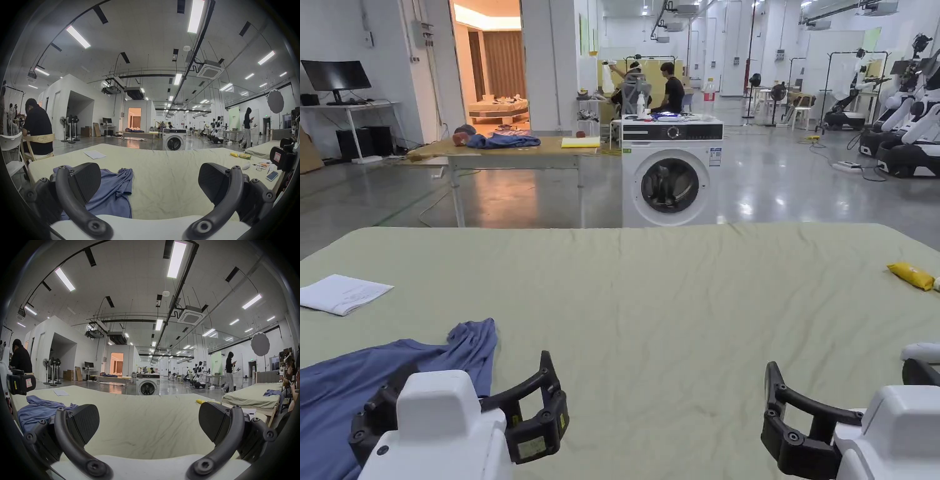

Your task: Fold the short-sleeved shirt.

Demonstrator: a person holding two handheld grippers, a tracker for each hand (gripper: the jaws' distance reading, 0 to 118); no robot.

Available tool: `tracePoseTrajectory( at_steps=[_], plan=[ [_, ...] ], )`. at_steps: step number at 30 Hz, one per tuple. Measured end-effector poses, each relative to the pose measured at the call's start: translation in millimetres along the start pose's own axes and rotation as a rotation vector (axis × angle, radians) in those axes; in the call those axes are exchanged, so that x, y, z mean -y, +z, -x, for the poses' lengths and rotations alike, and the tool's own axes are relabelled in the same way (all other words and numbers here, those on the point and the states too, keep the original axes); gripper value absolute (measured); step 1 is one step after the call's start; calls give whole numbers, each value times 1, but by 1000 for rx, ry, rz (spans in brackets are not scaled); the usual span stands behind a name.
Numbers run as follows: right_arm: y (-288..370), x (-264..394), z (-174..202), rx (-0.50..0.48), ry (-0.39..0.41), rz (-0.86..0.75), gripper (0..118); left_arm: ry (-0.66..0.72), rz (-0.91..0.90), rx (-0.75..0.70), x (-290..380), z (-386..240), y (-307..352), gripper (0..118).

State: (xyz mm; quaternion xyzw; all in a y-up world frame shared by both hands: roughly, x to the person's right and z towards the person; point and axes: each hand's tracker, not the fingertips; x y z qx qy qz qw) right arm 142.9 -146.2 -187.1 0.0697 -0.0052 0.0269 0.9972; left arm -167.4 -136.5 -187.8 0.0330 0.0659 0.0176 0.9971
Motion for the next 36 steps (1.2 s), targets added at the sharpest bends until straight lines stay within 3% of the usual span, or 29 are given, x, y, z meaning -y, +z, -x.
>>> tracePoseTrajectory(
  at_steps=[36],
  plan=[
    [-2, -14, 2, -49, -15, -6, 118, -30, -17, 58, -3, -4, -1, 111]
  ],
)
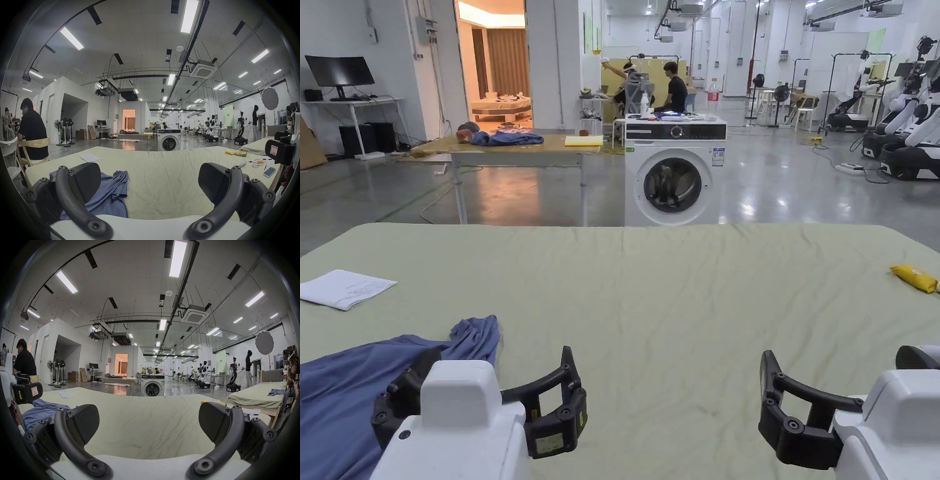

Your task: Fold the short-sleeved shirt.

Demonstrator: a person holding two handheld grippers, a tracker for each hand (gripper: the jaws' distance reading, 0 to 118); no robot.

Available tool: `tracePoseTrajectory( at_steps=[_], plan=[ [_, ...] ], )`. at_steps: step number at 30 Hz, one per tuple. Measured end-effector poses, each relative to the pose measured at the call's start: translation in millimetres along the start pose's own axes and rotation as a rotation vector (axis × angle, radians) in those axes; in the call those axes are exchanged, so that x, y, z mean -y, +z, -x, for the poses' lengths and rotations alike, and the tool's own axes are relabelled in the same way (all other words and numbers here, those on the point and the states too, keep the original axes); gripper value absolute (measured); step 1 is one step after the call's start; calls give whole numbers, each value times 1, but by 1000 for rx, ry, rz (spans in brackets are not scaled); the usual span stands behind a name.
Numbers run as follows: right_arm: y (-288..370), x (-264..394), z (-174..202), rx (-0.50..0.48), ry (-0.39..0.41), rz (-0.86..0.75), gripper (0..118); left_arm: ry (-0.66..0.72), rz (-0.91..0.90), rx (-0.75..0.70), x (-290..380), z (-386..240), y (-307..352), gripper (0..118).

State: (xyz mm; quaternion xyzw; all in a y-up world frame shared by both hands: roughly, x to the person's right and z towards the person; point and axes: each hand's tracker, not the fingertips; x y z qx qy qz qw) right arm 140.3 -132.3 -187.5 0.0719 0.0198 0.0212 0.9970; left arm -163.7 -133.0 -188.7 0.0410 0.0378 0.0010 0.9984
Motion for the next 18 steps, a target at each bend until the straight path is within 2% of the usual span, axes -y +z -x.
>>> tracePoseTrajectory(
  at_steps=[7, 9, 10, 11, 12, 13, 14, 15, 16, 18],
  plan=[
    [-1, 2, -2, 21, -14, 21, 118, -10, 28, 11, 1, 1, -2, 111],
    [-2, 4, -3, 10, -7, 40, 110, -10, 53, 9, 2, 1, -3, 104],
    [-2, 4, -3, 6, 3, 49, 94, -7, 56, 0, 3, 2, -2, 87],
    [-1, 5, -1, 7, 13, 47, 41, -1, 41, -9, 3, 1, 0, 39],
    [1, 7, -1, 8, 30, 31, 24, -1, 24, -14, 5, 1, 2, 39],
    [1, 9, 0, 16, 38, 22, 6, -10, 20, -21, 5, 1, 2, 24],
    [1, 10, -2, 20, 40, 27, 0, -28, 39, -31, 6, 2, -1, 3],
    [2, 9, -6, 35, 27, 28, 0, -55, 62, -46, 7, 3, -1, 0],
    [2, 9, -10, 23, -4, 34, 0, -22, 58, -27, 7, 3, -1, 0],
    [2, 10, -10, 35, -5, 47, 0, 14, 74, -5, 8, 7, -2, 0]
  ],
)
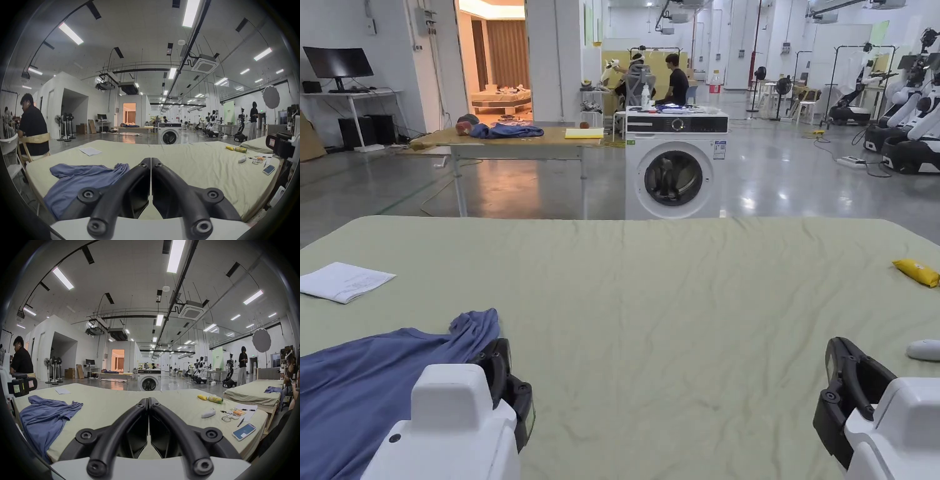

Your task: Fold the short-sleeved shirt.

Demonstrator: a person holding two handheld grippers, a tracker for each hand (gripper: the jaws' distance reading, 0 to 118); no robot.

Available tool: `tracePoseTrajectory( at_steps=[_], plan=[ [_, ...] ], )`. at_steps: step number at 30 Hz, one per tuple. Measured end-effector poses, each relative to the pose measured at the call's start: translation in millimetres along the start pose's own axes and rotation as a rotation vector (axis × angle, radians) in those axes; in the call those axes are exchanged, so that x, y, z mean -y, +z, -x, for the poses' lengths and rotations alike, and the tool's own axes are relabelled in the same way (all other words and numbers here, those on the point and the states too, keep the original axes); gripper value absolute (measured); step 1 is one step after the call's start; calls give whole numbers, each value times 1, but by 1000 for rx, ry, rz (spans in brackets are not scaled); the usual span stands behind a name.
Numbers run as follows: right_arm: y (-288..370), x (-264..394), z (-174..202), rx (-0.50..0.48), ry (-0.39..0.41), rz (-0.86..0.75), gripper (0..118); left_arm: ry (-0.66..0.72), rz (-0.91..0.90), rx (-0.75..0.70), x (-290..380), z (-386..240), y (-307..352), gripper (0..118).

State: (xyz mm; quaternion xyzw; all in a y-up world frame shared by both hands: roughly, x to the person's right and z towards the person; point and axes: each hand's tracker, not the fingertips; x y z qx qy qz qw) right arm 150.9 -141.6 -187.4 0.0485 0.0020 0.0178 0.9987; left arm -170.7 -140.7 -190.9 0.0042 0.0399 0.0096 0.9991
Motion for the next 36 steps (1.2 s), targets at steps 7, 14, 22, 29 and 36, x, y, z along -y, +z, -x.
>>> tracePoseTrajectory(
  at_steps=[7, 14, 22, 29, 36],
  plan=[
    [-5, 0, 5, -18, -18, -5, 0, -55, -3, -37, 1, 9, 3, 0],
    [-36, -6, 90, -323, -18, 9, 0, -87, -16, -301, -9, 102, 51, 0],
    [-41, -13, 162, -552, -37, -13, 0, -57, -16, -530, -3, 168, 98, 0],
    [-53, -8, 137, -502, -36, 26, 0, -45, -11, -345, -34, 164, 25, 0],
    [-75, 13, 96, -388, -59, 144, 0, 78, 715, 77, 4, 244, -192, 63]
  ],
)
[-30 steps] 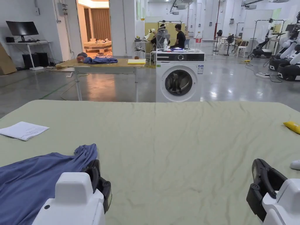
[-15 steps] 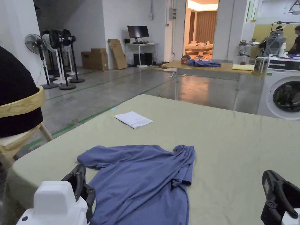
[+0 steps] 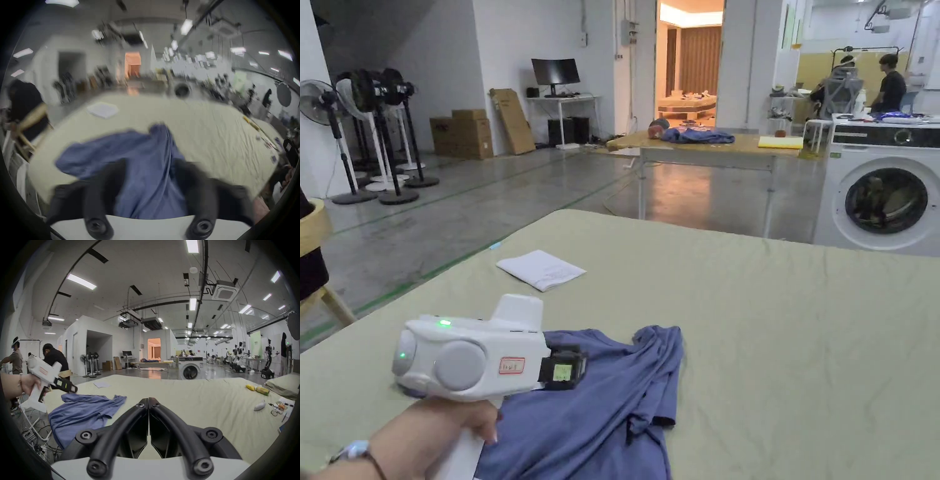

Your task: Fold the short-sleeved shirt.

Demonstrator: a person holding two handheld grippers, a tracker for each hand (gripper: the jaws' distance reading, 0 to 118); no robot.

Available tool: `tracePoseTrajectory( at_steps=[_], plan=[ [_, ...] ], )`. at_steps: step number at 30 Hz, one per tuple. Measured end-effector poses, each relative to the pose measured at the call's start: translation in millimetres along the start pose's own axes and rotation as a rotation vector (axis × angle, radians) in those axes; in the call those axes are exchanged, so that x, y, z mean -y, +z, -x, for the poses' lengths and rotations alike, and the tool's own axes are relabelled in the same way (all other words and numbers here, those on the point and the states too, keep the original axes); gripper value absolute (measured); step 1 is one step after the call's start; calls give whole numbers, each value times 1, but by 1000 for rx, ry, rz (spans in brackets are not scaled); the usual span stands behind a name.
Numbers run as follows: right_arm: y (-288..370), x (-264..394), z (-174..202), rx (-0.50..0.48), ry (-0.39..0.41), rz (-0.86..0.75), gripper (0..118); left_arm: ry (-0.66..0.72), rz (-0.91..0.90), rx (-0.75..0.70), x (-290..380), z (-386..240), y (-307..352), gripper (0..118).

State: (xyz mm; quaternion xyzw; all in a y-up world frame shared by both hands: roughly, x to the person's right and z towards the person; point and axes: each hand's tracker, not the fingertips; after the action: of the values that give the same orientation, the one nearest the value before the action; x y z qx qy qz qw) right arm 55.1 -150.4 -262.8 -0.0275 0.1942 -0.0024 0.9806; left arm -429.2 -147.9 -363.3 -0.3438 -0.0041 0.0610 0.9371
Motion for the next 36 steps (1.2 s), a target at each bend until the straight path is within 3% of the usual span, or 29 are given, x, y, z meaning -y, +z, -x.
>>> tracePoseTrajectory(
  at_steps=[1, 2, 7, 8, 9, 10, 11, 15, 19, 20, 21, 22, 23, 25, 28, 31, 33, 36],
  plan=[
    [-1, 5, -6, 17, -8, 13, 0, 19, 85, -1, -2, 8, -25, 84],
    [-1, 9, -12, 36, -19, 27, 0, 32, 115, -24, -2, 14, -46, 94],
    [-5, 26, -41, 113, -45, 111, 0, 14, 366, -112, 15, 32, -136, 94],
    [-6, 28, -45, 119, -42, 126, 0, 16, 413, -134, 22, 34, -150, 99],
    [-7, 29, -49, 127, -37, 139, 0, -9, 400, -131, 33, 33, -156, 110],
    [-8, 31, -52, 134, -33, 148, 0, -36, 313, -103, 35, 28, -161, 110],
    [-7, 32, -55, 139, -33, 149, 0, -48, 326, -175, 34, 23, -165, 110],
    [-11, 38, -58, 156, -65, 167, 0, -152, 215, -148, 42, 11, -157, 109],
    [-16, 38, -54, 135, -99, 193, 0, -94, 197, -163, 40, 4, -136, 82],
    [-16, 36, -53, 125, -101, 195, 0, -89, 178, -174, 39, -1, -130, 70],
    [-16, 34, -53, 114, -102, 194, 0, -81, 138, -197, 39, 1, -120, 39],
    [-14, 32, -52, 105, -99, 187, 0, -78, 117, -232, 39, 0, -114, 0],
    [-12, 30, -53, 103, -97, 179, 0, -81, 97, -288, 39, 6, -107, 0],
    [-8, 24, -53, 105, -99, 165, 0, -19, 63, -171, 36, 20, -92, 0],
    [3, 15, -57, 91, -112, 146, 0, -23, -89, -258, 17, 30, -60, 0],
    [18, 8, -60, 113, -113, 118, 0, 7, -124, -244, -6, 26, -26, 0],
    [28, 4, -65, 124, -128, 101, 0, -59, -161, -274, -19, 8, -1, 0],
    [41, -2, -74, 150, -156, 86, 0, -50, -279, -189, -47, -14, 40, 0]
  ],
)
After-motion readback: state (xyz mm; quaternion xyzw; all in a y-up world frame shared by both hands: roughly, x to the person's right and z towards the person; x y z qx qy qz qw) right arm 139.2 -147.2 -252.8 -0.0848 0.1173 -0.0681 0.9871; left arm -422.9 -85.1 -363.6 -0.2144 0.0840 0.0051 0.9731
